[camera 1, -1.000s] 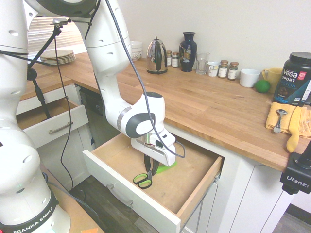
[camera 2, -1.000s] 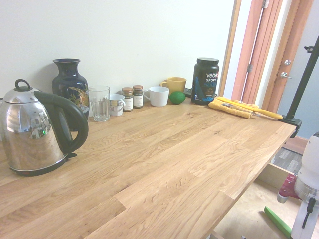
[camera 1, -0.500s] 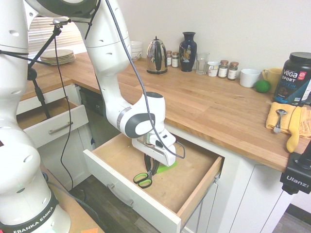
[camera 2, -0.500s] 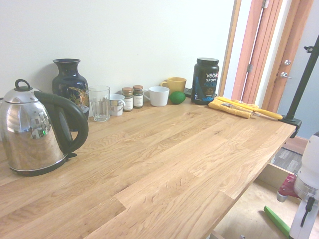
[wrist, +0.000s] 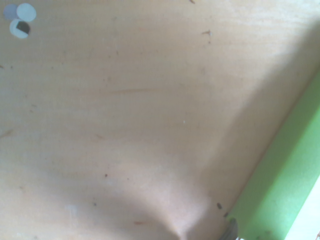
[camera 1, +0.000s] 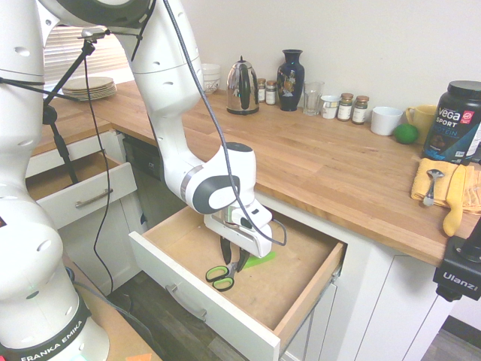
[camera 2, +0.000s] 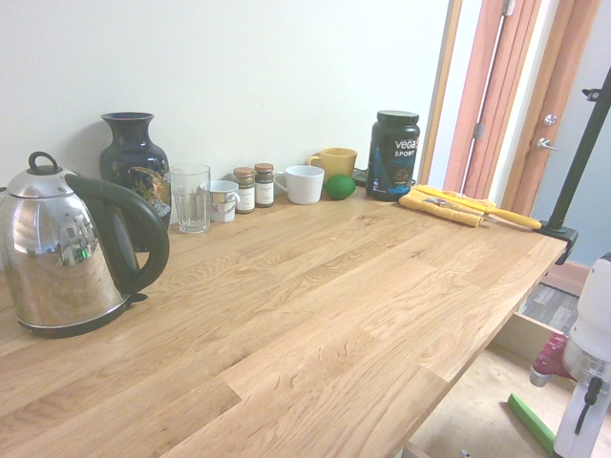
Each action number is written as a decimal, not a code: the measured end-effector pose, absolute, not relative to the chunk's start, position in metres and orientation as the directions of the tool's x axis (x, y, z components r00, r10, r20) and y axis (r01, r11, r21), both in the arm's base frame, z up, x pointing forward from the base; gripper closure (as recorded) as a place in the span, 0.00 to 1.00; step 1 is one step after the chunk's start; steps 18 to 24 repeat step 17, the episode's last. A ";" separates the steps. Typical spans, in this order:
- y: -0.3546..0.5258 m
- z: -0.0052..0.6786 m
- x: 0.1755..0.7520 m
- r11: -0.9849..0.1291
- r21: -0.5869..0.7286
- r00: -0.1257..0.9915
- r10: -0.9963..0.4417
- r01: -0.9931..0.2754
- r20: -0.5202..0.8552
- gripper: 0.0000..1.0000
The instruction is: Put scissor in the drawer
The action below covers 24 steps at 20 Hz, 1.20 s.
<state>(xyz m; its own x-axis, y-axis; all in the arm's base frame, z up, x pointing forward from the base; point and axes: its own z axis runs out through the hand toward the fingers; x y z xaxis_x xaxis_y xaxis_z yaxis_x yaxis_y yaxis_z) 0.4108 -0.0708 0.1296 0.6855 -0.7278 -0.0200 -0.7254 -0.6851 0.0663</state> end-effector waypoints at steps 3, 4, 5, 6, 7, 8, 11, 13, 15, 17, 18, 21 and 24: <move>-0.071 0.132 0.412 -0.684 0.061 0.684 -0.729 -0.727 -0.018 0.00; -0.071 0.133 0.412 -0.684 0.059 0.684 -0.729 -0.727 -0.016 0.00; -0.071 0.134 0.413 -0.684 0.057 0.684 -0.729 -0.727 -0.014 0.00; -0.071 0.136 0.414 -0.684 0.054 0.685 -0.729 -0.727 -0.011 0.00; -0.071 0.137 0.414 -0.684 0.051 0.685 -0.729 -0.728 -0.009 0.00; -0.071 0.139 0.415 -0.684 0.048 0.685 -0.729 -0.728 -0.006 0.00; -0.071 0.145 0.417 -0.684 0.040 0.684 -0.729 -0.729 0.000 0.00; -0.071 0.150 0.418 -0.683 0.036 0.684 -0.730 -0.729 0.001 0.00; -0.070 0.155 0.419 -0.683 0.031 0.684 -0.730 -0.730 0.004 0.00; -0.070 0.160 0.419 -0.683 0.030 0.683 -0.730 -0.730 0.000 0.00; -0.070 0.160 0.419 -0.683 0.030 0.683 -0.730 -0.730 0.000 0.00; -0.070 0.160 0.419 -0.683 0.030 0.683 -0.730 -0.730 0.000 0.00; -0.070 0.160 0.419 -0.683 0.030 0.683 -0.730 -0.730 0.000 0.00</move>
